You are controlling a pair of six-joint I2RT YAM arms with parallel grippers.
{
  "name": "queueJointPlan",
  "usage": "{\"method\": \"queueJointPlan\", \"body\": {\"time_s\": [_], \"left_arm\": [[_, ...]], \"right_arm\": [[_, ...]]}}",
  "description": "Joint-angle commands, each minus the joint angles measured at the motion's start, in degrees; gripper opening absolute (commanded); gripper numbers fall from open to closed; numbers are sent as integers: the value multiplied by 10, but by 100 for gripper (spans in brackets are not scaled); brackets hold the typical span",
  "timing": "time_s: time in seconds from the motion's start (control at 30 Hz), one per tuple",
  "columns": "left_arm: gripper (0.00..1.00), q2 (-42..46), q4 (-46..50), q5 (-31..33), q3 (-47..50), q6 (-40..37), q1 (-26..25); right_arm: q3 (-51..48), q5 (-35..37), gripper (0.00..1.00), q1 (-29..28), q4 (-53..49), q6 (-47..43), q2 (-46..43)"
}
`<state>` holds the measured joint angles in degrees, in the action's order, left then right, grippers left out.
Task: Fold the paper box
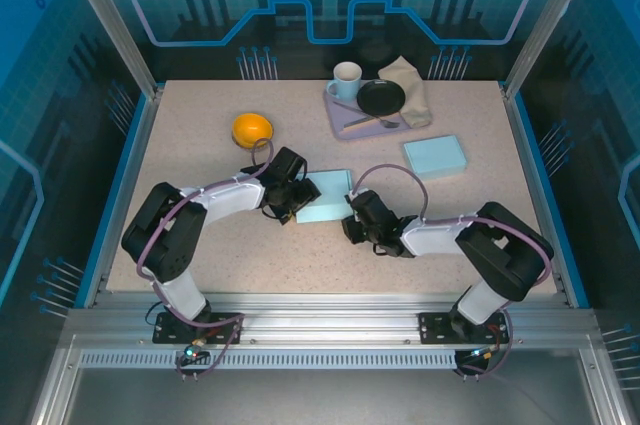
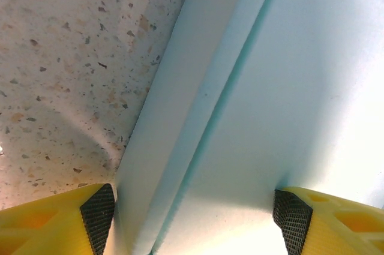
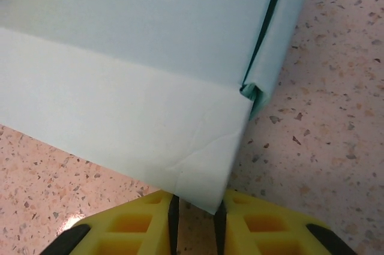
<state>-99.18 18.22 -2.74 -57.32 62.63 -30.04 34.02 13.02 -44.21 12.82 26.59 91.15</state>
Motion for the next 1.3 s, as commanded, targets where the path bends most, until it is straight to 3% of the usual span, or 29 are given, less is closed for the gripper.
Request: {"method": "queueJointPlan", "body": {"time_s": [0.0, 0.3, 0.57, 0.67, 0.77, 1.1, 1.27], "left_arm": [[75, -48, 80, 19, 22, -6, 4], [75, -54, 79, 24, 17, -5, 3], [75, -52, 84, 27, 13, -7, 4], [75, -52, 85, 26, 12, -7, 5], [75, -53, 85, 25, 10, -8, 4], [75, -55, 90, 23, 1, -10, 4], [75, -56, 90, 21, 1, -11, 4]], "right_arm": [[5, -4, 26, 2, -36, 44, -54], [40, -18, 25, 11, -176, 130, -142], [75, -63, 24, 49, -183, 121, -91], [92, -98, 38, 71, -175, 109, -56], [94, -119, 42, 80, -145, 95, -39], [91, -164, 43, 86, -83, 123, 0], [85, -171, 39, 88, -64, 121, -2]]}}
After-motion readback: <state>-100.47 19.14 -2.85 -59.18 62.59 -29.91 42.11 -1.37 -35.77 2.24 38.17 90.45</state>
